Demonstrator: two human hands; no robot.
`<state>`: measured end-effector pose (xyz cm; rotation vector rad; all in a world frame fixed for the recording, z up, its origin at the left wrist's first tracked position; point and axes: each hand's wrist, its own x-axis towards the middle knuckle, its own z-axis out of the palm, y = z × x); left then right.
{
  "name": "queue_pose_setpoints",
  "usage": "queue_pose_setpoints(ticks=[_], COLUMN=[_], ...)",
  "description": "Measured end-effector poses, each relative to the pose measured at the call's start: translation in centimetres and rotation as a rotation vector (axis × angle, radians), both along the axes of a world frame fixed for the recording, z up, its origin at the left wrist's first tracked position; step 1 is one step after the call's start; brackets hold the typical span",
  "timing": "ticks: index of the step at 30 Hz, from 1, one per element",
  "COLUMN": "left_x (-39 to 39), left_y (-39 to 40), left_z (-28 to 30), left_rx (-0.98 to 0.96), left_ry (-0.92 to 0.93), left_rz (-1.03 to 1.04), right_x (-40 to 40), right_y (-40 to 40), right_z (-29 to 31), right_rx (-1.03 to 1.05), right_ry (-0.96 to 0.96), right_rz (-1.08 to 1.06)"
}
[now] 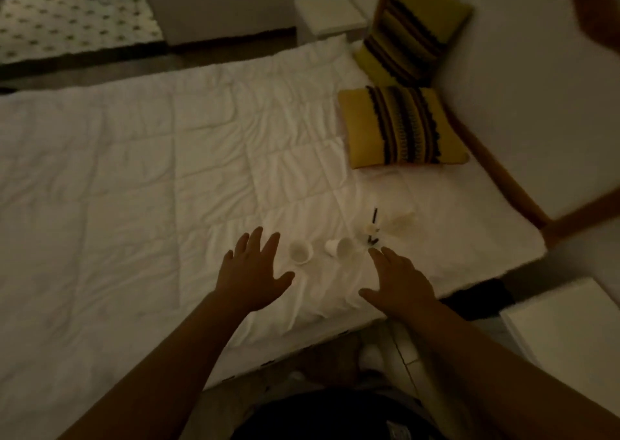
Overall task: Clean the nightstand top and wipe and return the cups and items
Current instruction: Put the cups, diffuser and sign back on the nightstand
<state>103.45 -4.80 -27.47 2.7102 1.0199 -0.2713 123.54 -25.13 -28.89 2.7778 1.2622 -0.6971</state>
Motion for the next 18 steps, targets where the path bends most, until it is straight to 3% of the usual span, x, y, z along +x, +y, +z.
queue_pose_setpoints(ticks=[12,18], left_x=[7.3,10.0], left_y=[-3.9,-5.1], left_z=[-3.8,-6.7], left_rx=[-0.074,-0.149], left_ry=[0.033,0.071], left_rz=[0.349,0.389], right_x=[10.2,11.8], right_y=[6.2,7.5], right_z=[-4.7,-7.9], right_rx=[-0.057,-0.062], right_ry=[0.081,0.144], right_rz=[0.365,0.404])
